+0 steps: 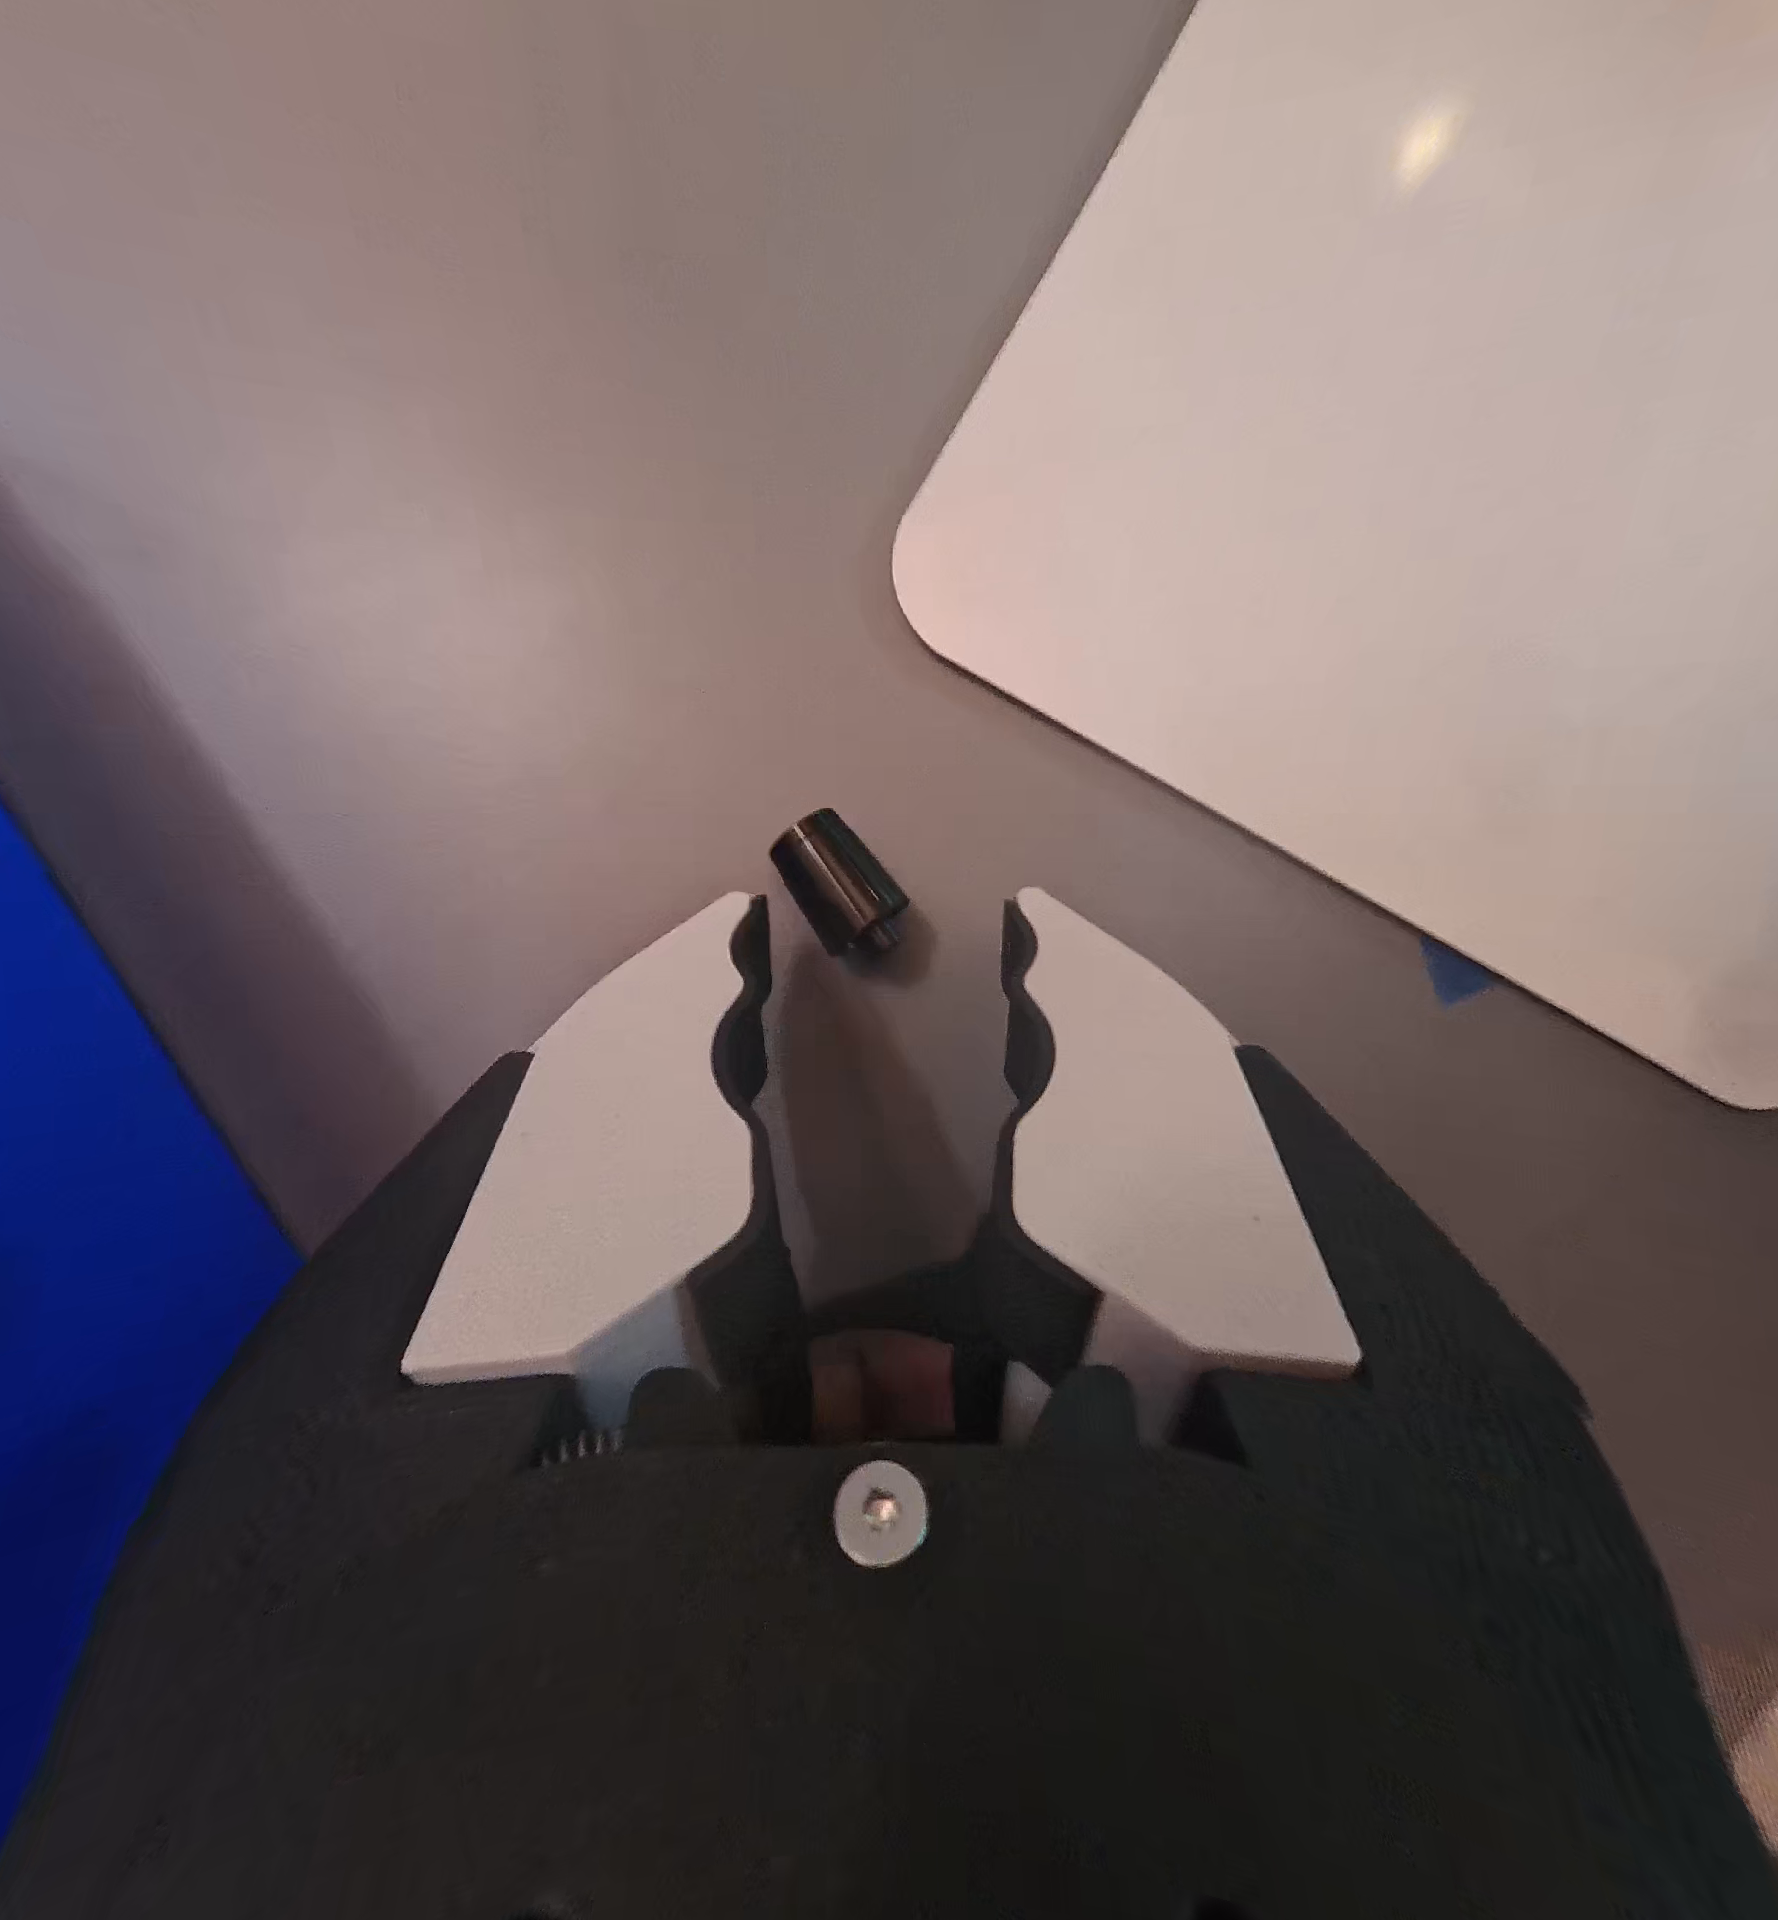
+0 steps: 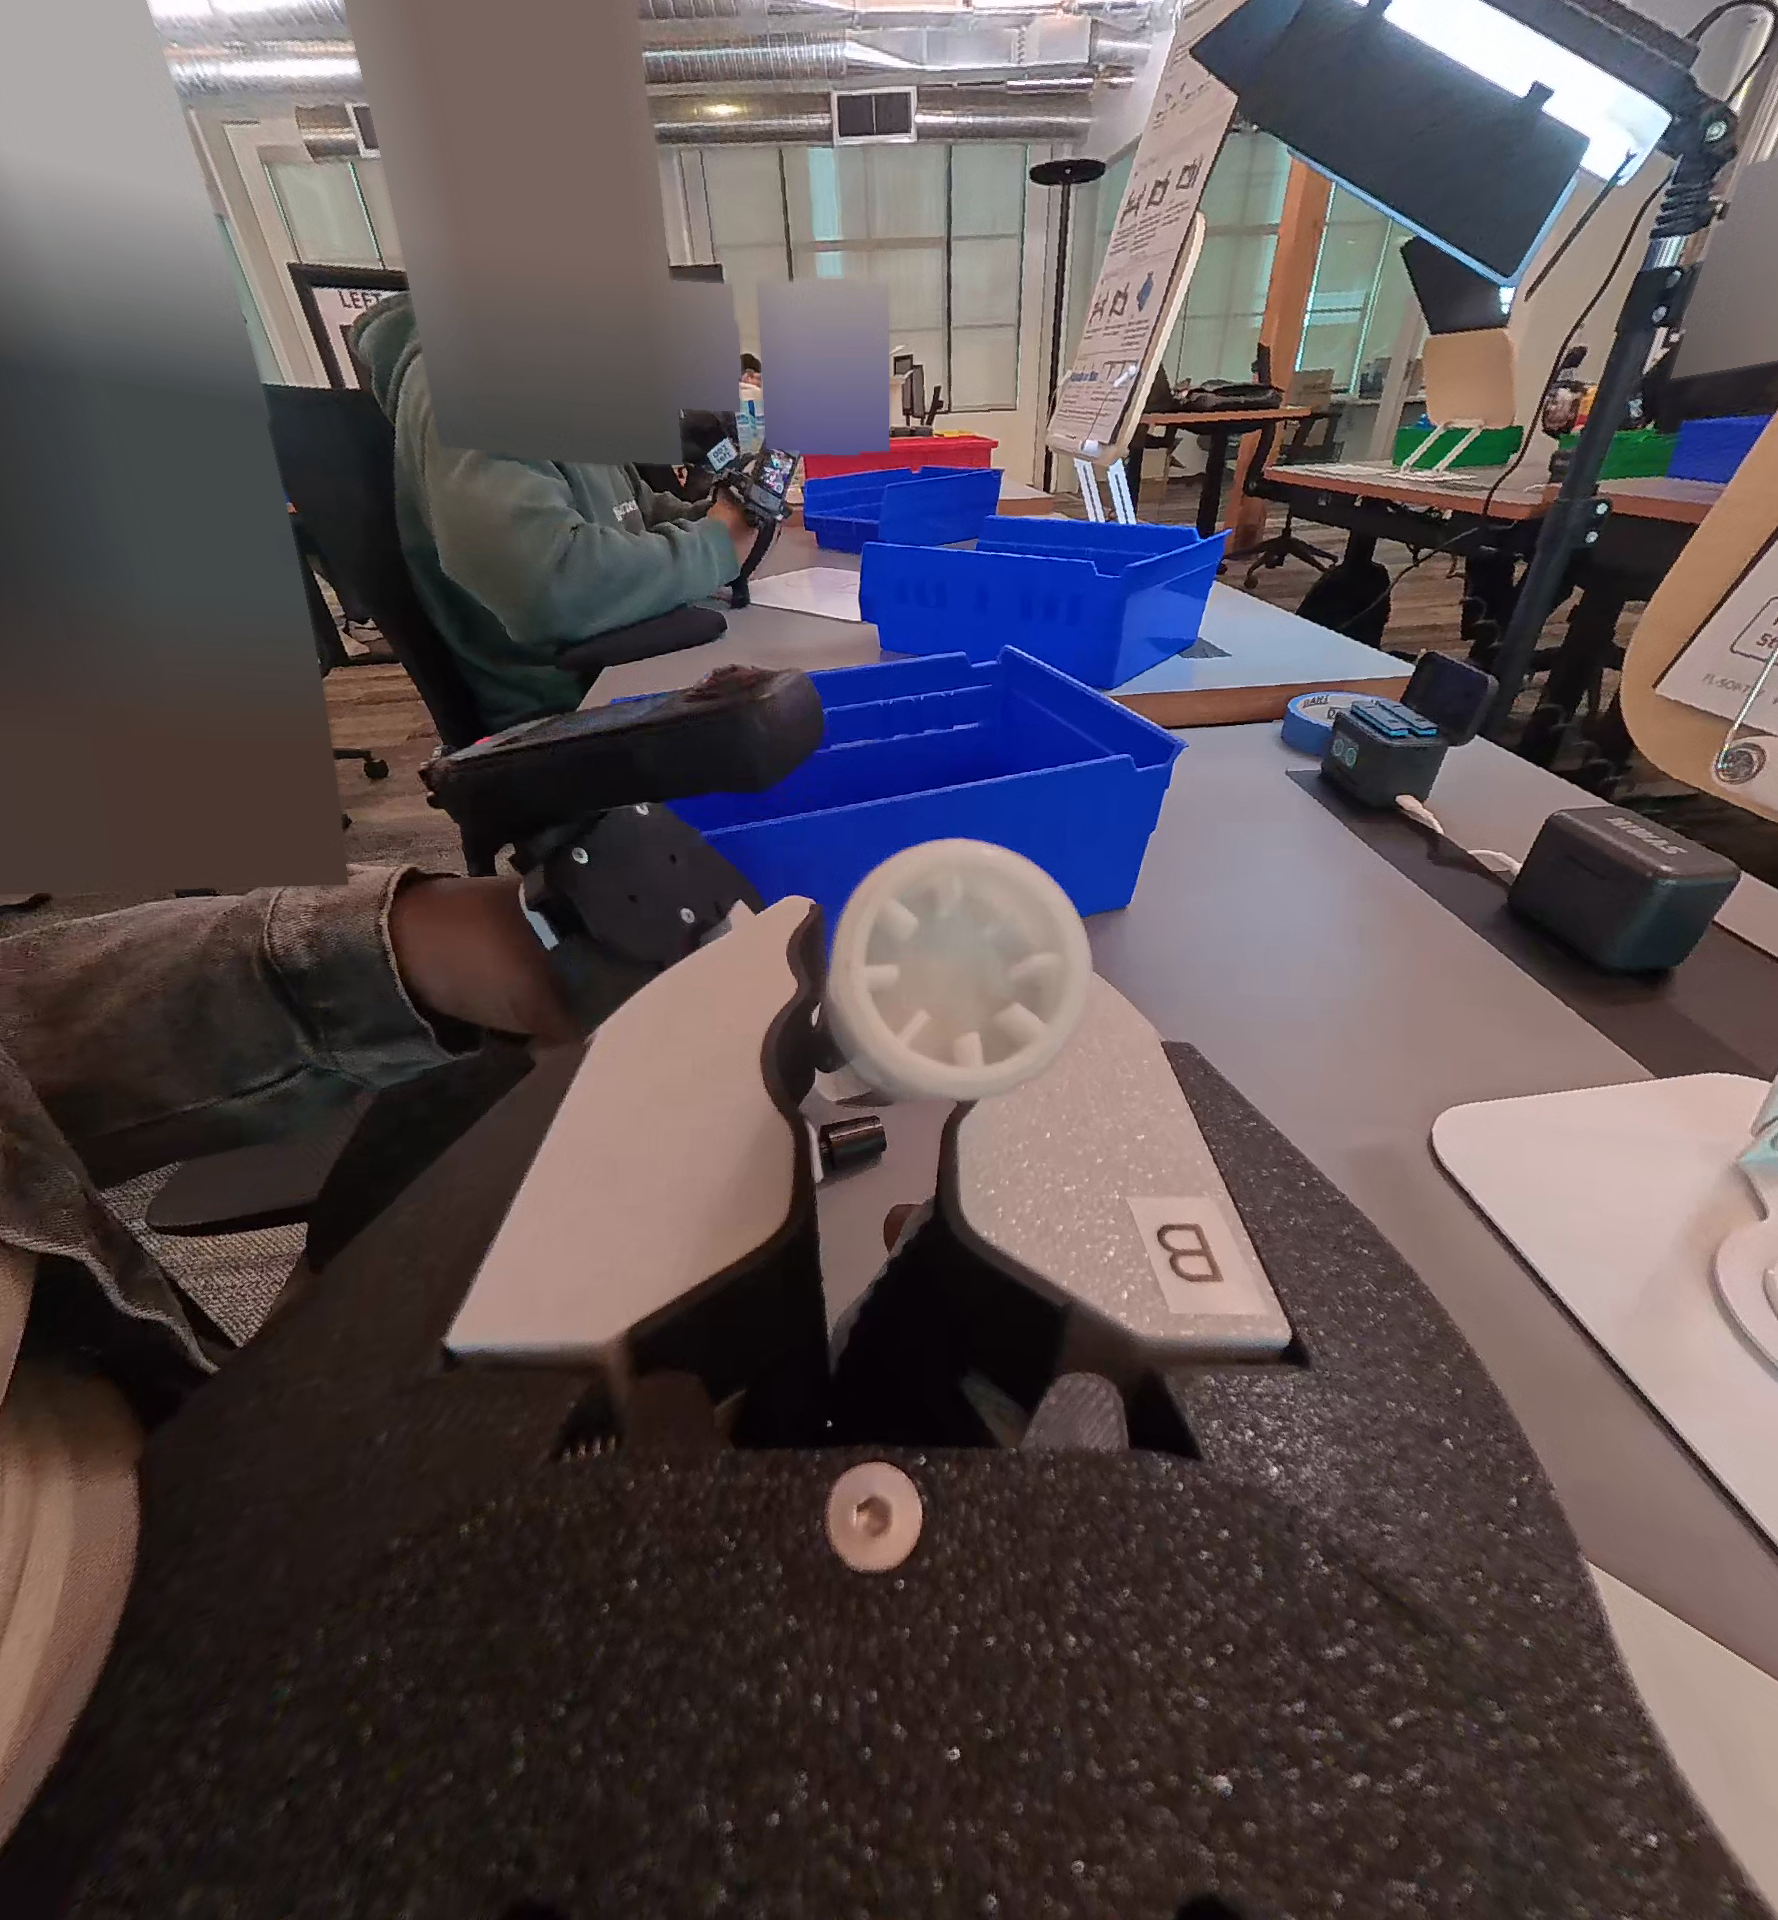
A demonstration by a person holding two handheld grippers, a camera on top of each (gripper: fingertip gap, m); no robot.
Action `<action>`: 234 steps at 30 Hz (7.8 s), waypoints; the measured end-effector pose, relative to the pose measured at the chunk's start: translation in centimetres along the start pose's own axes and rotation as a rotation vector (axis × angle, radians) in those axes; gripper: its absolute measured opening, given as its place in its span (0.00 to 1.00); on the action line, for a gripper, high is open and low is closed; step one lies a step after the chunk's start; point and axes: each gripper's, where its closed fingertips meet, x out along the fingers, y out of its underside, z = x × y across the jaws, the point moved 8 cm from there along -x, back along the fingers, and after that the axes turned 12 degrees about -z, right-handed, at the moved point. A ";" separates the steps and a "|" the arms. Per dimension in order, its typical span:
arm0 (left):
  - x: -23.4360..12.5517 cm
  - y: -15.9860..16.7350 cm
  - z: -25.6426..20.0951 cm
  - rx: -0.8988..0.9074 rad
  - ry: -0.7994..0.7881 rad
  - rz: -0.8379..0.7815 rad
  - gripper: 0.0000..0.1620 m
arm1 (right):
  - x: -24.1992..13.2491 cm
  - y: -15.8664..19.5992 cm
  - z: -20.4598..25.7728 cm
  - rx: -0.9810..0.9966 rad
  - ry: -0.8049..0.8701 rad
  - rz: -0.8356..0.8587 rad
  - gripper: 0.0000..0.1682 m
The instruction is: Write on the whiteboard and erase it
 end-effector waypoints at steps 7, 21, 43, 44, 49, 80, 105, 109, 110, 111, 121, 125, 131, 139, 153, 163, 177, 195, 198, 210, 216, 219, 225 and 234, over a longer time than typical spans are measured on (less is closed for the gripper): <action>1.7 0.5 0.8 0.006 -0.110 0.025 0.17 | -0.2 -0.1 -0.3 0.017 -0.010 -0.012 0.12; -2.0 -2.1 -0.7 0.148 0.225 -0.533 0.12 | 0.7 -0.4 -0.6 0.153 -0.067 -0.048 0.12; -5.0 -2.4 -3.4 0.257 0.779 -1.045 0.12 | 1.5 -3.8 6.2 -0.066 0.006 -0.107 0.12; -5.2 -2.4 -3.4 0.267 0.771 -1.062 0.12 | 1.6 -4.3 6.2 -0.066 0.001 -0.102 0.12; -5.3 -2.0 -3.8 0.333 0.743 -1.087 0.11 | 2.5 -5.5 6.9 -0.096 -0.020 -0.018 0.12; -4.4 -1.7 -4.2 0.183 0.799 -1.010 0.11 | 2.6 1.0 5.4 0.175 0.080 0.014 0.12; -3.9 -1.3 -4.4 0.160 0.814 -0.981 0.10 | 1.4 5.4 5.1 0.443 0.127 -0.109 0.12; -3.7 -1.2 -4.7 0.209 0.797 -0.963 0.10 | 1.2 5.8 5.1 0.454 0.132 -0.108 0.12; -3.6 -1.2 -4.7 0.219 0.794 -0.957 0.10 | 1.1 5.8 5.1 0.451 0.129 -0.100 0.12; -3.6 -1.1 -4.8 0.228 0.792 -0.957 0.09 | 1.1 5.9 5.1 0.450 0.126 -0.095 0.12; -3.8 -1.3 -5.2 0.223 0.816 -0.983 0.10 | 2.0 5.1 5.6 0.322 0.095 -0.025 0.11; -4.3 -1.3 -5.0 0.228 0.834 -1.017 0.10 | 0.9 2.1 5.3 0.240 0.079 -0.103 0.15; -4.0 -1.0 -5.6 0.282 0.825 -0.973 0.10 | 0.5 1.6 5.3 0.213 0.050 -0.079 0.11; -3.7 -1.0 -6.6 0.297 0.837 -0.952 0.10 | 2.3 5.1 6.6 0.211 0.052 0.020 0.08; -3.3 -0.8 -6.4 0.350 0.803 -0.901 0.10 | 1.0 1.2 5.2 0.118 0.019 0.001 0.10; -2.9 -0.4 -6.8 0.415 0.740 -0.838 0.09 | 0.7 3.0 5.9 0.070 0.037 0.014 0.08; -3.4 -0.9 -6.5 0.357 0.771 -0.916 0.10 | 0.5 0.1 5.2 0.014 0.059 -0.092 0.24; -3.0 -0.8 -7.1 0.378 0.758 -0.868 0.09 | 0.8 3.8 6.5 -0.004 0.044 0.036 0.09; -3.3 -1.0 -6.7 0.325 0.778 -0.902 0.10 | 0.8 5.7 6.7 0.075 0.065 0.023 0.08; -2.2 -1.3 -5.7 0.494 0.588 -0.666 0.10 | -4.3 2.5 4.4 -0.033 0.209 -0.017 0.22; -0.5 -1.0 -6.1 0.653 0.577 -0.309 0.09 | -7.3 2.1 5.4 -0.136 0.242 0.045 0.23; 0.2 -0.9 -6.7 0.734 0.556 -0.235 0.01 | -7.4 2.5 6.3 -0.174 0.204 0.154 0.26; 0.6 -1.2 -7.9 0.747 0.531 -0.231 0.25 | -8.1 2.5 6.7 -0.193 0.192 0.196 0.26; -2.3 -4.8 -9.8 0.642 0.547 -0.486 0.66 | -8.1 2.0 6.9 -0.174 0.190 0.229 0.26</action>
